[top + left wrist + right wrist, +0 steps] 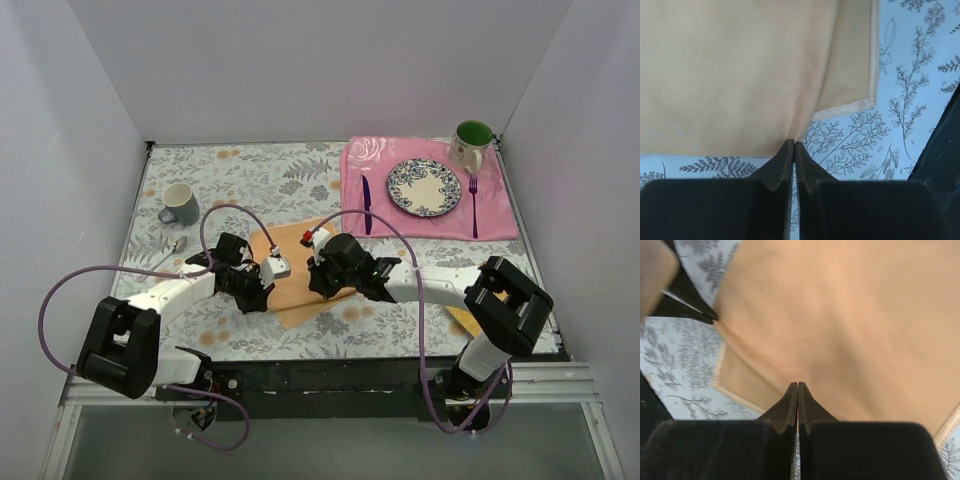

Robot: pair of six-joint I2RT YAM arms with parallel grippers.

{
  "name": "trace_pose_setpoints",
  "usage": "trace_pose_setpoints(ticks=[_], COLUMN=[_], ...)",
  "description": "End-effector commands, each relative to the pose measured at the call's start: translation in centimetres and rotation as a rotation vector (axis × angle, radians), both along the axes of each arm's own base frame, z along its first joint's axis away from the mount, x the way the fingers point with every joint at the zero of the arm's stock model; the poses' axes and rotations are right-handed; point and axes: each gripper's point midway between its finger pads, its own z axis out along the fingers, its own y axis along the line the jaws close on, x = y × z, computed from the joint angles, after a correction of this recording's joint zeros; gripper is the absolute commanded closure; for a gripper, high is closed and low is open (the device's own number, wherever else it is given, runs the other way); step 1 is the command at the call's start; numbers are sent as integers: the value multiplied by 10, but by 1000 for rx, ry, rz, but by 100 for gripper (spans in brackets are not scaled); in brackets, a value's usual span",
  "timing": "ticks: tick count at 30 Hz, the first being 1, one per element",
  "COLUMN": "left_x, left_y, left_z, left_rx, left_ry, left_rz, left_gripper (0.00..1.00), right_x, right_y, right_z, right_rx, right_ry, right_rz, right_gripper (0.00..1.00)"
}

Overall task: Fold the napkin into a case and place the utensils inside
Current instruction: Smooth out the lower triangle-folded napkin at the center of the board.

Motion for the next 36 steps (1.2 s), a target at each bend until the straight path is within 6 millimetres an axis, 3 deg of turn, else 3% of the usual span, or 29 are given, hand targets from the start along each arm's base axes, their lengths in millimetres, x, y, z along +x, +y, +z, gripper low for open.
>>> trace_pose_setpoints(ticks=[1, 5, 7, 10, 12, 15, 16, 18, 22, 26, 36], left_x=[19, 31, 38, 45, 54, 61, 60, 58, 51, 52, 53], left_y=[-6, -13, -19, -26, -31, -36, -38, -42, -47, -51, -58], left_z=[-3, -7, -5, 1, 7, 11, 12, 15, 18, 20, 31], left_rx=[-4, -17, -34, -65, -78, -95, -102, -119, -143, -158, -189], left_ry=[5, 49, 61, 75, 83, 123, 135, 177, 238, 253, 289], left_rz=[100, 166, 184, 219, 248, 301, 309, 329, 352, 362, 369], left_gripper=[100, 100, 100, 100, 100, 100, 100, 100, 100, 100, 100], right_x=[6, 34, 48, 38, 15, -12, -20, -23, -19, -9, -10], right_y=[-1, -8, -15, -20, -18, -18, -21, -16, -9, 0, 0], right_z=[-2, 4, 19, 43, 51, 42, 28, 26, 0, -12, -52], right_rx=[9, 35, 58, 129, 205, 262, 251, 268, 185, 163, 27], right_ry=[68, 60, 91, 140, 252, 378, 412, 414, 455, 453, 493], right_rz=[-6, -55, -68, -61, -53, -53, -52, -48, -86, -120, -222], right_gripper=[99, 99, 99, 99, 99, 99, 99, 99, 99, 99, 99])
